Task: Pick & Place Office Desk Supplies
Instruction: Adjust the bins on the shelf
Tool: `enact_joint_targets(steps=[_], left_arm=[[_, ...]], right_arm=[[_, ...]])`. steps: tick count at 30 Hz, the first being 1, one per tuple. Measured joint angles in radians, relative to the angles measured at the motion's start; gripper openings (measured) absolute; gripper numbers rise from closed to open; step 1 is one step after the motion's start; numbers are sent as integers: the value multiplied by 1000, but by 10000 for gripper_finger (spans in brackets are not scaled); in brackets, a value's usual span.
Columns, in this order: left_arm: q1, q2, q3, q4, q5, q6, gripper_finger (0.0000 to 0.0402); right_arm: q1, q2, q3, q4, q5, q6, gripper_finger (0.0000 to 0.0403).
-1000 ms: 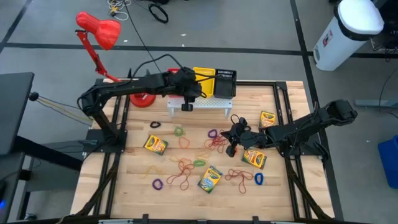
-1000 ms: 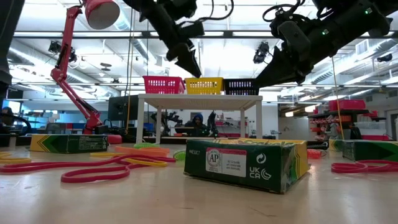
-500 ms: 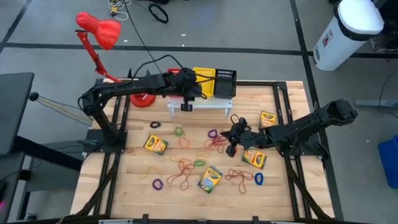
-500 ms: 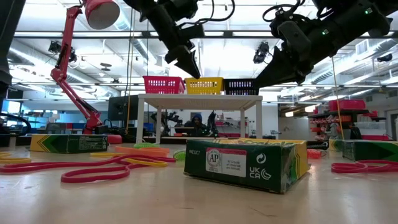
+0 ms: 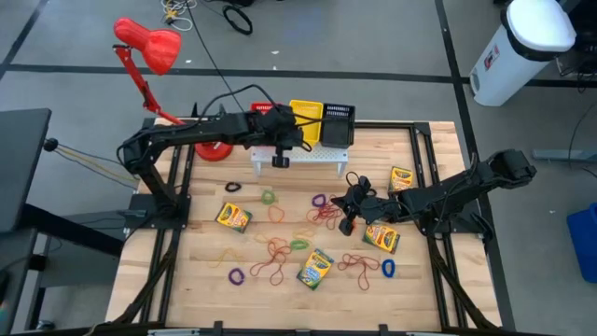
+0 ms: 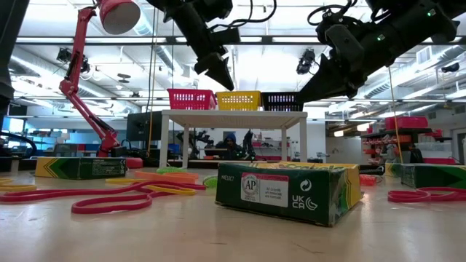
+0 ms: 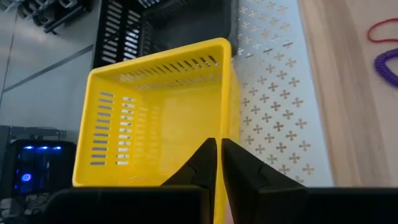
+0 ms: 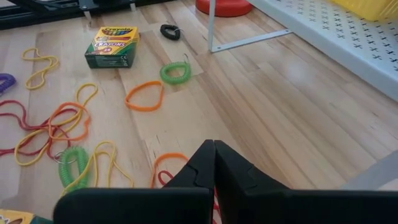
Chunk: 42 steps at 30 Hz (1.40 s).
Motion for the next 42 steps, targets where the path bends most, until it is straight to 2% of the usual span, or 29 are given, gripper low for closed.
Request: enact_joint_targets(steps=[12, 16, 21, 25, 33, 42], left_arm=[[-3, -12, 1, 3, -8, -56, 28], [-1, -12, 1, 7, 1, -60, 58], [29, -12, 1, -2, 92, -74, 115], [59, -12, 1, -2, 92, -64, 144], [66, -9, 1, -14, 133, -55, 140], [61, 23, 0, -6, 100, -11, 143]], right_arm=[[0, 0, 0, 0, 0, 0, 4], [0, 0, 0, 0, 0, 0, 4], [0, 0, 0, 0, 0, 0, 9], [0, 0, 0, 0, 0, 0, 4], [0, 0, 0, 0, 0, 0, 9], [0, 0, 0, 1, 0, 0, 7]])
